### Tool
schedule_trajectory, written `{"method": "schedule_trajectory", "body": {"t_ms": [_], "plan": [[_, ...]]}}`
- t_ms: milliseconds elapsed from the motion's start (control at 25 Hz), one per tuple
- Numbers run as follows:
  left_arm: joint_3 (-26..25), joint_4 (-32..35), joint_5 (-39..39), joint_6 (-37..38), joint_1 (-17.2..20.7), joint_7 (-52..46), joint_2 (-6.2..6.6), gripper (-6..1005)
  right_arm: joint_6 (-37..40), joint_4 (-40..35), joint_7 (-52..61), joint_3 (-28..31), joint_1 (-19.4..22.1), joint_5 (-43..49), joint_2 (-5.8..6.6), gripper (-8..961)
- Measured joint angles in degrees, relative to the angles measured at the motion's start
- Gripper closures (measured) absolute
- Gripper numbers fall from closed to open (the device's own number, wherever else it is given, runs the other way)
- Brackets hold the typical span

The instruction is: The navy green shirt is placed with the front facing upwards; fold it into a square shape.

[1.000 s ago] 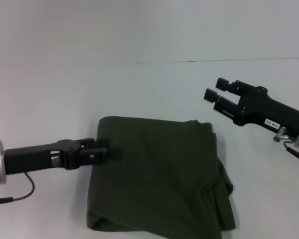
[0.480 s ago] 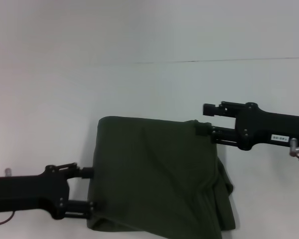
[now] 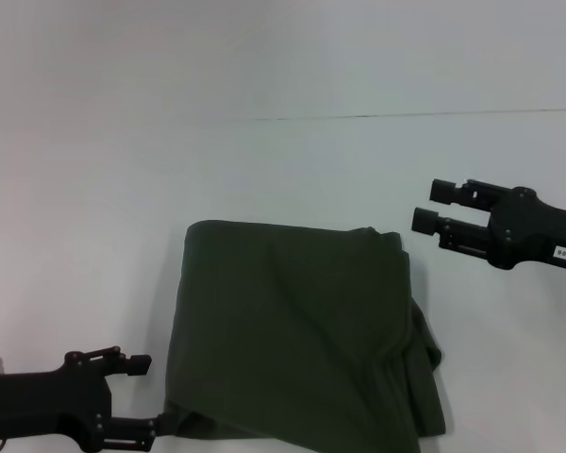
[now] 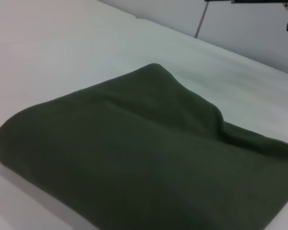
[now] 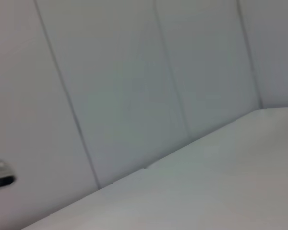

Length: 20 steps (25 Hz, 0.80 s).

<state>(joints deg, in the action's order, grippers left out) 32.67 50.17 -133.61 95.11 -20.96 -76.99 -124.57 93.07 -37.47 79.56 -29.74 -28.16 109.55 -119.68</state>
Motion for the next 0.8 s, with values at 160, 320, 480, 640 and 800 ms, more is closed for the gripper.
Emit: {"method": "schedule_trajectory", "body": {"t_ms": [160, 320, 480, 640, 800], "plan": [[-0.06, -2.50, 0.02, -2.22, 0.53, 2.89, -0.12, 82, -1.68, 0.53, -0.61, 1.23, 0.20, -0.03, -0.06, 280], [-0.08, -4.78, -0.03, -3.04, 0.65, 4.80, -0.15, 92, -3.16, 1.10, -0.79, 1.43, 0.34, -0.04, -0.11, 280], [0.09, -5.28, 0.24, -3.09, 0.43, 5.00, -0.15, 103, -4.11, 1.20, -0.79, 1.44, 0.39, -0.04, -0.11, 281], [0.32, -6.59, 0.47, -4.83, 0.06, 5.08, -0.15, 113, -4.27, 1.20, -0.78, 1.44, 0.39, -0.04, -0.12, 281], [0.43, -7.18, 0.59, -5.23, -0.18, 4.99, -0.15, 124, -4.30, 1.20, -0.78, 1.47, 0.49, -0.04, -0.12, 282]]}}
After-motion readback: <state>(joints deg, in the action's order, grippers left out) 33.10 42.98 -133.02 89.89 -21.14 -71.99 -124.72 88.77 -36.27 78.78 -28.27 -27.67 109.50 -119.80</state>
